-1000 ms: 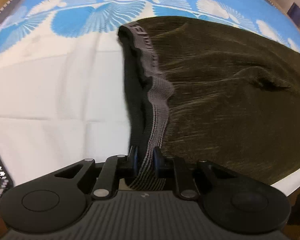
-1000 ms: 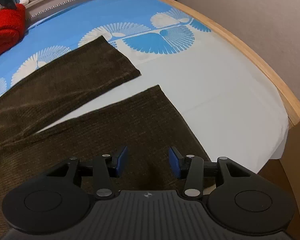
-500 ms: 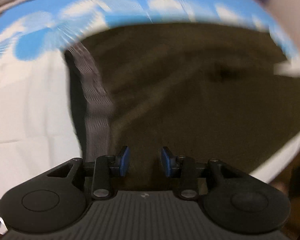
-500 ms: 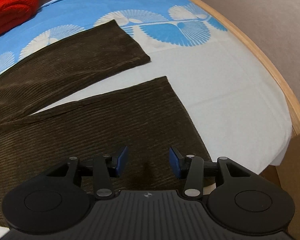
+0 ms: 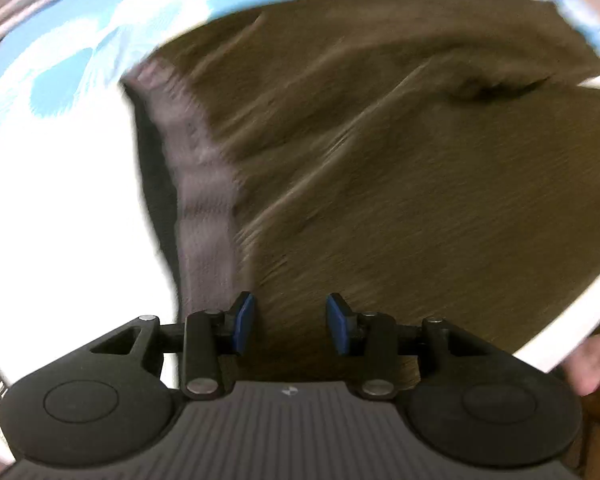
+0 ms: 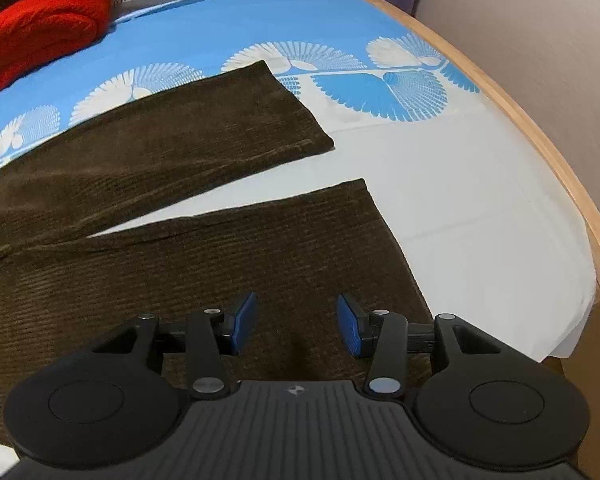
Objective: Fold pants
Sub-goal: 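Release the waistband with the left gripper and pull both tools back, then grasp the grey waistband with the left gripper while the right gripper moves to the leg hems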
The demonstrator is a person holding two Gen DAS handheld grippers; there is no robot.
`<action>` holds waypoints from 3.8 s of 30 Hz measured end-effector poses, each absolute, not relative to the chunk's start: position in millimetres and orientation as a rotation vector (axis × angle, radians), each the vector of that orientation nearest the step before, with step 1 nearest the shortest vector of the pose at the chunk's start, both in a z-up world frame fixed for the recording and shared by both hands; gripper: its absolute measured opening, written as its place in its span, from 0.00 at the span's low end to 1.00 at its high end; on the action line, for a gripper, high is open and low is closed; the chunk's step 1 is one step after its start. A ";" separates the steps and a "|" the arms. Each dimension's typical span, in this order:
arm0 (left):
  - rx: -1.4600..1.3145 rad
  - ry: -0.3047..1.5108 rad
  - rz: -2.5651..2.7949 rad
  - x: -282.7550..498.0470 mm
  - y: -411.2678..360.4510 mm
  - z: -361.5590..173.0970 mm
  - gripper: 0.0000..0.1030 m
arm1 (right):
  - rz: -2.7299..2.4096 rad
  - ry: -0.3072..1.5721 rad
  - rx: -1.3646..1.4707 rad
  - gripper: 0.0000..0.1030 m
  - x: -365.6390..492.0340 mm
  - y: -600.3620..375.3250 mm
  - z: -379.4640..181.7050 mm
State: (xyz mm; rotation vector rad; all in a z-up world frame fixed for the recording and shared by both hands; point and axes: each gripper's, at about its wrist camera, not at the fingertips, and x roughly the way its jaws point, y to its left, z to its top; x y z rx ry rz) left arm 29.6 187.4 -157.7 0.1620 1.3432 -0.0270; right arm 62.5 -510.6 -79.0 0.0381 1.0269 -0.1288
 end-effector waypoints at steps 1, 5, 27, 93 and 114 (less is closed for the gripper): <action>0.182 1.370 -0.012 28.4 189.6 -163.0 0.41 | -0.129 1.025 0.037 0.46 62.3 -510.2 -78.4; 0.143 1.319 -0.026 28.1 190.1 -150.1 0.42 | -0.129 1.010 0.042 0.46 62.8 -509.4 -76.4; 0.123 0.901 0.027 69.8 143.3 -82.5 0.81 | 0.045 0.533 0.030 0.56 45.1 -410.9 24.6; 0.258 0.945 0.006 250.5 144.3 -152.3 0.14 | 0.084 0.832 -0.068 0.16 117.5 -394.5 -28.1; 0.220 1.089 -0.274 6.5 95.6 -86.5 0.38 | 0.016 0.949 0.128 0.17 104.5 -401.1 -31.9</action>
